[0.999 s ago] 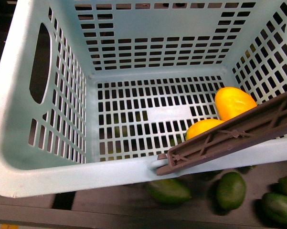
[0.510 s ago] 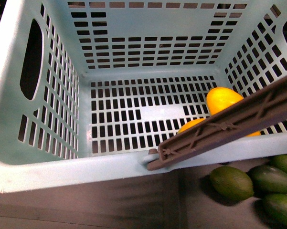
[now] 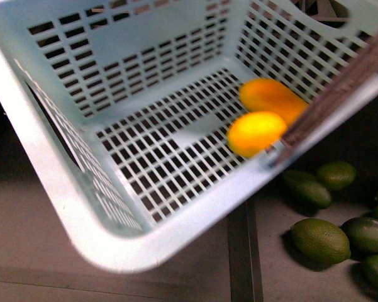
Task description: Pick lemon and mango into basket
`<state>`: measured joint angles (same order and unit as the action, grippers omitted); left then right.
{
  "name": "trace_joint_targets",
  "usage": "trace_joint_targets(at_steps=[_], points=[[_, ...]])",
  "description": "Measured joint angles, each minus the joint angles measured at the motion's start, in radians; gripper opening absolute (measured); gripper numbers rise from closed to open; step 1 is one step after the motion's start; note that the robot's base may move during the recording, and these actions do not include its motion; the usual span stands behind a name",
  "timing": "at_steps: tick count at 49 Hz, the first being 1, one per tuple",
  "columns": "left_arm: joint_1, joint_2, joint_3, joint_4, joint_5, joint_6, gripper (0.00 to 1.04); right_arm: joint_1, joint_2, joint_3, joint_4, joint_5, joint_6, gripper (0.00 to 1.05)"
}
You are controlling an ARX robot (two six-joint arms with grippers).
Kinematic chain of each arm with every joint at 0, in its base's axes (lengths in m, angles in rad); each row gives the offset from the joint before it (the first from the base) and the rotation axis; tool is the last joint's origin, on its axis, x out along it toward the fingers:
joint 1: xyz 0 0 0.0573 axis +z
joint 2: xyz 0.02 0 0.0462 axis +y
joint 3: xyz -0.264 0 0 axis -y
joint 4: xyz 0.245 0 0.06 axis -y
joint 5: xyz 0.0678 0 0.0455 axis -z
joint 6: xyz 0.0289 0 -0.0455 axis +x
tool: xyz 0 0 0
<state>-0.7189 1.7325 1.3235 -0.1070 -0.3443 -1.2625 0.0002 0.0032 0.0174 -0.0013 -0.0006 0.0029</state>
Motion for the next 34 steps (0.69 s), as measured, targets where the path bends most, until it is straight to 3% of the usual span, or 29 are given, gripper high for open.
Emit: trace_joint_targets(at_steps=[8,16,34], points=[[0.121,0.119,0.077,0.029,-0.05,-0.05,0.05,0.0,0.0,0.0,0.0,0.001,0.0,0.96],[0.226,0.223,0.097,0.053,-0.085,-0.226,0.05,0.0,0.0,0.0,0.0,0.001,0.0,0.96],[0.361,0.368,0.135,0.142,0.035,-0.238,0.05,0.0,0.0,0.0,0.0,0.001,0.0,0.96]])
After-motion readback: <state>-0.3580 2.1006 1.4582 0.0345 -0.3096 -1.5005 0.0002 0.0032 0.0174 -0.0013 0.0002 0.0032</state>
